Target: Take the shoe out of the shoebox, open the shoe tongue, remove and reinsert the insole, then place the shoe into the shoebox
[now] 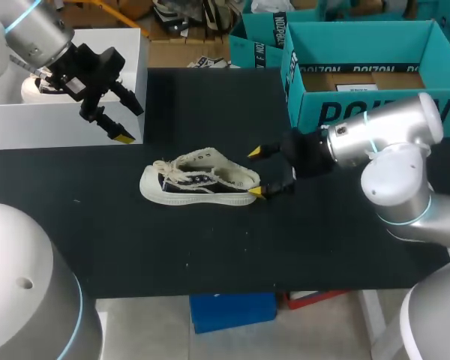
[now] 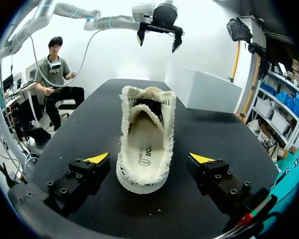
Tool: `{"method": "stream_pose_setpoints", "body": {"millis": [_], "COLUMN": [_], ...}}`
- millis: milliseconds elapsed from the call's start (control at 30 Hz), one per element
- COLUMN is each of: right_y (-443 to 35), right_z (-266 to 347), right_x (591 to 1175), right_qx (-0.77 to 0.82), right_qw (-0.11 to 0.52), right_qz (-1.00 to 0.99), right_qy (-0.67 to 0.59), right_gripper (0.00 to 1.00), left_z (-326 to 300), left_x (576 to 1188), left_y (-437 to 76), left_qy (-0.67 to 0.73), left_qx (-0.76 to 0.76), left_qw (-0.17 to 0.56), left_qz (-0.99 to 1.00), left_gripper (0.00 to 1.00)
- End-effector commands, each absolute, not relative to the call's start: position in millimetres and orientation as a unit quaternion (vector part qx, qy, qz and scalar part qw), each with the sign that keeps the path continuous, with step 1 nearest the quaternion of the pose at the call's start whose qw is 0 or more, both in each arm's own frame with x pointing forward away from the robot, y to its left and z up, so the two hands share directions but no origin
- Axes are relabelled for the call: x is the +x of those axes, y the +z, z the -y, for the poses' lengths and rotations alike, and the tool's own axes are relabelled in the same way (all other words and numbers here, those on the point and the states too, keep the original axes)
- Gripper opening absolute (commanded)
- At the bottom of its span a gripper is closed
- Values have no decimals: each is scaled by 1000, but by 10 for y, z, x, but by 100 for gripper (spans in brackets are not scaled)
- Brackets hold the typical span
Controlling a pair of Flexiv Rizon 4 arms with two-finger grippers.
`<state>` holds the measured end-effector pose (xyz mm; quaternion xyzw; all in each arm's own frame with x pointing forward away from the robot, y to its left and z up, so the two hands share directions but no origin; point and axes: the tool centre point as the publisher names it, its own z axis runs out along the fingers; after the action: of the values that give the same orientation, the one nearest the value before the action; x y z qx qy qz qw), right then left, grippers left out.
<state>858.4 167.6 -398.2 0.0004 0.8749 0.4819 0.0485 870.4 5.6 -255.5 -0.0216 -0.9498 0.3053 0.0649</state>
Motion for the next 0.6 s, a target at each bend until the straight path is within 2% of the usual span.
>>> {"method": "stream_pose_setpoints", "body": {"millis": [33, 600], "right_y": [-4021, -4180], "right_z": [-1741, -1890], "right_x": [8602, 8500], "right_qx": [1, 15], "right_qw": [46, 43], "right_qz": [-877, -871], "right_qy": [479, 490], "right_gripper": [100, 100], "left_z": [-57, -57], "left_x": [8699, 8699], "left_y": [-2570, -2570], "left_qy": [306, 306], "left_qx": [-22, -22], "left_qw": [62, 62], "left_qz": [950, 950], "left_gripper": [100, 100]}}
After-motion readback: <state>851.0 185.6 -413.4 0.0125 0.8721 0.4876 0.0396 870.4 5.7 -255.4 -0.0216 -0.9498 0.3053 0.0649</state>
